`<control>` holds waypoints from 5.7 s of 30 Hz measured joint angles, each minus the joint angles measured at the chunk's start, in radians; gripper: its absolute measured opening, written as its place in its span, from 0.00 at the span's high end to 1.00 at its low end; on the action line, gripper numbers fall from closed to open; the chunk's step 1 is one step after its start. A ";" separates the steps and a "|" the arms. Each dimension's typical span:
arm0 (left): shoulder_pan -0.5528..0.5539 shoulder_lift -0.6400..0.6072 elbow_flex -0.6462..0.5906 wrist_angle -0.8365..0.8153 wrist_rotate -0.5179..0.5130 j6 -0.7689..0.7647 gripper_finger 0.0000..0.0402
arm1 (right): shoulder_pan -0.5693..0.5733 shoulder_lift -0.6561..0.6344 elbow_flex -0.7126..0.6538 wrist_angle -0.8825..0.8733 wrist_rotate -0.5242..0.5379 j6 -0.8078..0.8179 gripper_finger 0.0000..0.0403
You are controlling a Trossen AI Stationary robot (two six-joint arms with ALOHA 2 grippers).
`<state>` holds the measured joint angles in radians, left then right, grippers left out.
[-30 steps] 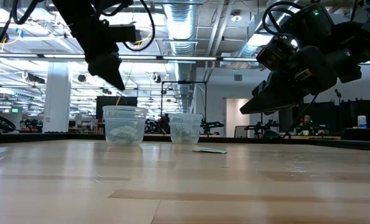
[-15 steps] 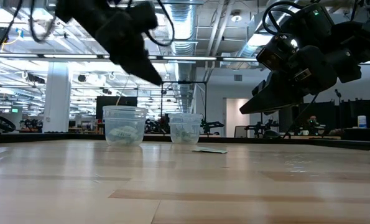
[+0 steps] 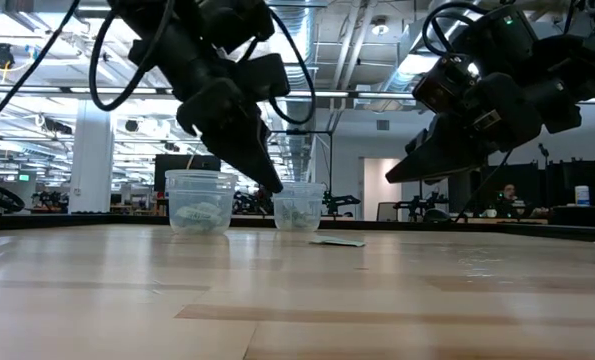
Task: Pick and place items into bin
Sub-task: Put the stevia packet into the top transparent bin
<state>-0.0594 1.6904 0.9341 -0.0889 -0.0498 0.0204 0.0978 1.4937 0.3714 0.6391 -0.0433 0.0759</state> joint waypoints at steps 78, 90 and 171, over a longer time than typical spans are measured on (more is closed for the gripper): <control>-0.315 -0.873 -0.351 -0.257 -0.095 -0.019 0.76 | -0.022 0.010 0.504 -0.863 0.045 -0.014 0.52; -0.314 -0.872 -0.351 -0.255 -0.096 -0.017 0.76 | -0.027 0.325 0.616 -0.768 0.050 0.058 0.58; -0.314 -0.873 -0.350 -0.256 -0.096 -0.051 0.76 | -0.058 0.552 0.848 -0.973 0.143 0.058 0.60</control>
<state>-0.3733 0.8177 0.5838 -0.3454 -0.1459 -0.0307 0.0395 2.0458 1.2194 -0.3341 0.1001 0.1341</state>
